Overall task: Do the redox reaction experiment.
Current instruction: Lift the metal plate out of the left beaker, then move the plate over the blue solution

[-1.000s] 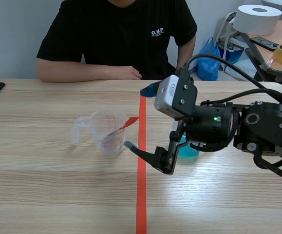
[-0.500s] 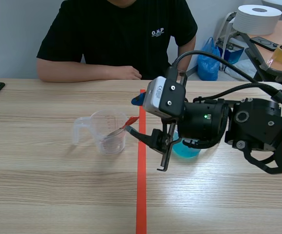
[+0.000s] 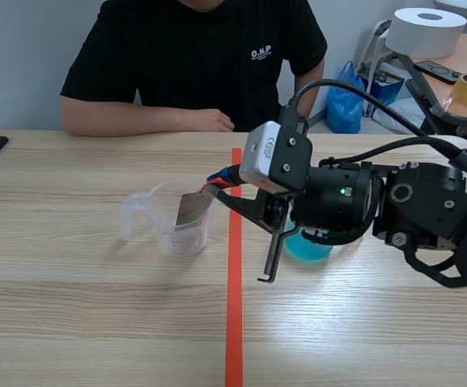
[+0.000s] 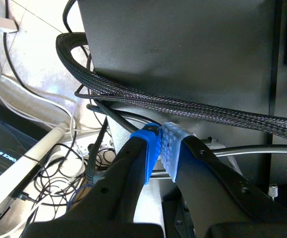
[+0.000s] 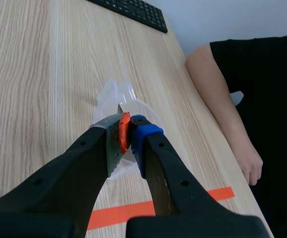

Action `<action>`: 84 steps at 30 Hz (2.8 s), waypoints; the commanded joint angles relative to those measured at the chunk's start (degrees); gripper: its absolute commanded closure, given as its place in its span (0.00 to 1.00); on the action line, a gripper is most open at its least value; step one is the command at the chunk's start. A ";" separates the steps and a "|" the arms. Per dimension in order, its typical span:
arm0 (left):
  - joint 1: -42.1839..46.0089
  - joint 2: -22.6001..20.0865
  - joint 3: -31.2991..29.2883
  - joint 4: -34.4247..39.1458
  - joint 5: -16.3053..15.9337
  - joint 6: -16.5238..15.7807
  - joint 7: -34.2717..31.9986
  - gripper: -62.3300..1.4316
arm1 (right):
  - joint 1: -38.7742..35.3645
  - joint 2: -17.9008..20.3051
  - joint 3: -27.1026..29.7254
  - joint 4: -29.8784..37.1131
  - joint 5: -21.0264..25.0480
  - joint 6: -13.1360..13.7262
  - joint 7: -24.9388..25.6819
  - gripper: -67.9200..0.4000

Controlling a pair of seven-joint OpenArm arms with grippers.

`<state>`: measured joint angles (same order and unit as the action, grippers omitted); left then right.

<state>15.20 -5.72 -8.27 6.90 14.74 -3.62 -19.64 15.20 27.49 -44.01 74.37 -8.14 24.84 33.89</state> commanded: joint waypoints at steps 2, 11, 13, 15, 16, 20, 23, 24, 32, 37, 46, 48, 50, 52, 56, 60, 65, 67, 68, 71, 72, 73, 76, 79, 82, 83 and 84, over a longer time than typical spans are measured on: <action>-0.15 -0.02 -0.11 0.66 -0.13 -0.13 -0.24 0.91 | 0.83 0.74 0.44 1.92 1.53 0.52 0.59 0.98; -0.15 -0.02 -0.11 0.66 -0.13 -0.13 -0.26 0.91 | 1.03 0.72 0.63 8.02 12.28 4.61 -7.82 0.98; -0.15 -0.02 -0.11 0.66 -0.13 -0.13 -0.24 0.91 | 1.01 0.72 0.94 10.03 15.02 4.61 -11.06 0.98; -0.15 -0.02 -0.11 0.66 -0.13 -0.13 -0.24 0.91 | 1.01 0.74 1.53 11.93 17.75 4.63 -14.21 0.98; -0.15 -0.02 -0.11 0.66 -0.13 -0.13 -0.24 0.91 | 1.01 0.74 1.90 12.94 19.17 4.79 -15.96 0.98; -0.15 -0.02 -0.11 0.66 -0.13 -0.13 -0.24 0.91 | 1.03 0.74 4.17 17.00 25.33 4.85 -23.45 0.98; -0.15 -0.02 -0.11 0.66 -0.13 -0.13 -0.24 0.91 | 1.03 0.74 6.38 20.31 29.73 5.22 -29.31 0.98; -0.15 -0.02 -0.11 0.66 -0.13 -0.13 -0.24 0.91 | 1.03 0.74 7.19 21.46 31.19 5.25 -31.30 0.98; -0.15 -0.02 -0.11 0.66 -0.13 -0.13 -0.24 0.91 | 1.01 0.74 14.29 29.59 41.79 5.75 -46.75 0.98; -0.15 -0.02 -0.11 0.66 -0.13 -0.13 -0.24 0.91 | 0.98 0.76 19.17 31.85 48.02 6.73 -56.06 0.98; -0.15 -0.02 -0.11 0.66 -0.13 -0.13 -0.24 0.91 | 0.96 1.03 30.12 32.30 56.15 8.11 -69.90 0.98; -0.15 -0.02 -0.11 0.66 -0.13 -0.13 -0.24 0.91 | 0.96 1.84 32.22 32.30 57.90 8.24 -72.00 0.98; -0.15 -0.02 -0.11 0.66 -0.13 -0.13 -0.24 0.91 | 0.96 2.97 34.03 32.30 59.74 8.26 -73.81 0.98; -0.15 -0.02 -0.11 0.66 -0.13 -0.13 -0.24 0.91 | 0.79 4.31 35.58 32.30 60.96 8.26 -75.14 0.98; -0.15 -0.02 -0.11 0.66 -0.13 -0.13 -0.24 0.91 | -0.22 7.21 38.27 32.30 63.39 8.59 -76.19 0.98; -0.15 -0.02 -0.11 0.66 -0.13 -0.13 -0.24 0.91 | -2.64 9.07 41.05 32.30 63.93 9.53 -76.08 0.98; -0.15 -0.02 -0.11 0.66 -0.13 -0.13 -0.26 0.91 | -5.49 9.33 43.58 32.30 63.89 11.04 -75.47 0.98; -0.15 -0.02 -0.11 0.66 -0.13 -0.13 -0.24 0.91 | -6.03 9.33 43.63 32.28 63.89 11.26 -75.54 0.98; -0.15 -0.02 -0.11 0.66 -0.13 -0.13 -0.24 0.91 | -6.25 9.33 43.63 32.28 63.87 11.26 -75.54 0.98; -0.15 -0.02 -0.11 0.66 -0.13 -0.13 -0.26 0.91 | -6.34 9.31 43.63 32.28 63.89 11.26 -75.52 0.98; -0.15 -0.02 -0.11 0.66 -0.13 -0.13 -0.26 0.91 | -6.34 9.31 43.63 32.28 63.89 11.26 -75.49 0.98; -0.15 -0.02 -0.11 0.66 -0.13 -0.13 -0.26 0.91 | -6.34 9.31 43.63 32.28 63.89 11.26 -75.47 0.98; -0.15 -0.02 -0.11 0.66 -0.13 -0.13 -0.26 0.91 | -6.34 9.31 43.63 32.28 63.89 11.26 -75.47 0.98; -0.15 -0.02 -0.11 0.66 -0.13 -0.13 -0.26 0.91 | -6.34 9.31 43.63 32.28 63.89 11.26 -75.32 0.98; -0.15 -0.02 -0.11 0.66 -0.13 -0.13 -0.26 0.91 | -6.34 9.31 43.63 32.28 63.89 11.26 -75.32 0.98; -0.15 -0.02 -0.11 0.66 -0.13 -0.13 -0.26 0.91 | -6.34 9.31 43.63 32.28 63.89 11.26 -75.32 0.98; -0.15 -0.02 -0.11 0.66 -0.13 -0.13 -0.26 0.91 | -6.34 9.31 43.63 32.28 63.89 11.26 -75.32 0.98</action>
<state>15.20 -5.72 -8.27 6.90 14.74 -3.62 -19.66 7.73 36.34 -0.71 106.04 55.13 36.25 -42.52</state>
